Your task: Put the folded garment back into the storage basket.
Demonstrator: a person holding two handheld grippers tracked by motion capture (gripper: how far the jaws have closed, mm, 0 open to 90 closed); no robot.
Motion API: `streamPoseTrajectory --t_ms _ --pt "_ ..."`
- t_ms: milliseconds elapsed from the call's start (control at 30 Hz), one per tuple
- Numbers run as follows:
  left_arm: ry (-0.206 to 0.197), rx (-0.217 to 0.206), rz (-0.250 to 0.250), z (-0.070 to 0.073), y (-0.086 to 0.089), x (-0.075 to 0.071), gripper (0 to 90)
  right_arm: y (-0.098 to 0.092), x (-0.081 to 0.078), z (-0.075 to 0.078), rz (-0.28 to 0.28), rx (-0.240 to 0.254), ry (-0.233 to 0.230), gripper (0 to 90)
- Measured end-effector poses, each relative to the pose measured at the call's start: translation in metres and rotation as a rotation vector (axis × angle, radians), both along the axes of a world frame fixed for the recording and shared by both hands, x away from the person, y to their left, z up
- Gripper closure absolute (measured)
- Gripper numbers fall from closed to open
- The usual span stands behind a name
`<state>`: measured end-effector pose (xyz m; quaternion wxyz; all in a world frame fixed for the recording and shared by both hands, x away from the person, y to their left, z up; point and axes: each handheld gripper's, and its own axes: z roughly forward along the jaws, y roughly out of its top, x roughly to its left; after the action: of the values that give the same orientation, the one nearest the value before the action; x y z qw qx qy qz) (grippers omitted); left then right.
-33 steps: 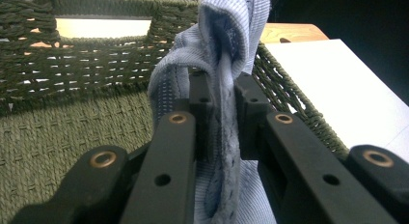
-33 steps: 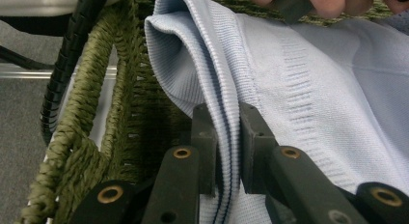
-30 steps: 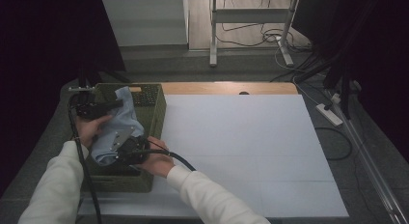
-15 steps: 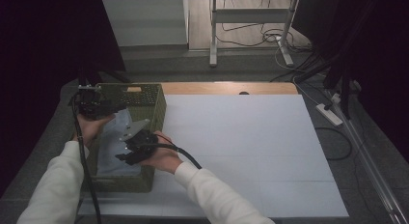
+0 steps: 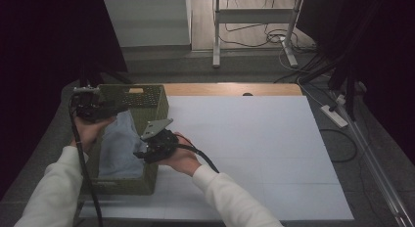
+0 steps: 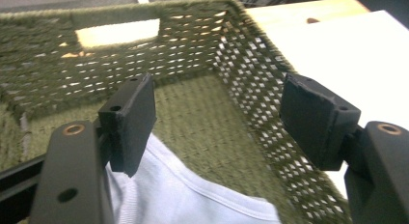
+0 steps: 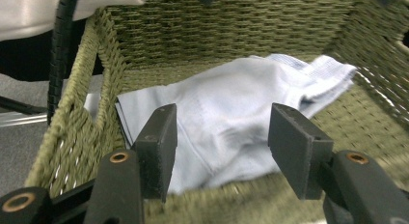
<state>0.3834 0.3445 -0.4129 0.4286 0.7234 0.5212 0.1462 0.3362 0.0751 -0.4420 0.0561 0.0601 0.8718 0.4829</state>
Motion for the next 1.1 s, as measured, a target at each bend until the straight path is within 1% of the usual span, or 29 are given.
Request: streamPoseTrajectory --t_ms 67,167,233,300,467,533,733,833,1000,1100 --pt "-0.009 0.002 -0.01 0.003 -0.004 -0.004 29.4 -0.008 0.001 0.001 -0.011 0.002 0.0 44.1" --pt "-0.022 -0.011 -0.019 0.005 -0.007 -0.01 29.4 -0.019 0.002 0.003 -0.031 0.01 0.002 44.1" --pt "-0.024 -0.011 -0.024 0.006 -0.01 -0.013 29.4 -0.026 0.002 0.004 -0.039 0.017 0.004 44.1" --pt "-0.027 -0.023 -0.028 0.006 -0.013 -0.015 29.5 -0.033 0.002 0.004 -0.051 0.023 0.004 44.1" --pt "-0.037 -0.034 -0.041 0.006 -0.021 -0.023 29.9 -0.049 0.003 0.005 -0.07 0.027 0.012 44.0" --pt "-0.037 -0.032 -0.047 0.005 -0.025 -0.026 29.9 -0.056 0.002 0.004 -0.079 0.027 0.018 44.0" --pt "-0.037 -0.048 -0.067 0.002 -0.034 -0.032 30.5 -0.078 0.004 0.003 -0.116 0.05 0.031 43.9" --pt "-0.028 -0.058 -0.072 -0.001 -0.037 -0.034 31.2 -0.085 0.005 0.003 -0.129 0.05 0.032 43.8" --pt "-0.032 -0.073 -0.08 -0.002 -0.043 -0.039 31.9 -0.098 0.005 0.003 -0.147 0.059 0.034 43.8" --pt "-0.033 -0.081 -0.095 -0.002 -0.049 -0.043 32.0 -0.106 0.005 0.002 -0.159 0.063 0.036 43.8"
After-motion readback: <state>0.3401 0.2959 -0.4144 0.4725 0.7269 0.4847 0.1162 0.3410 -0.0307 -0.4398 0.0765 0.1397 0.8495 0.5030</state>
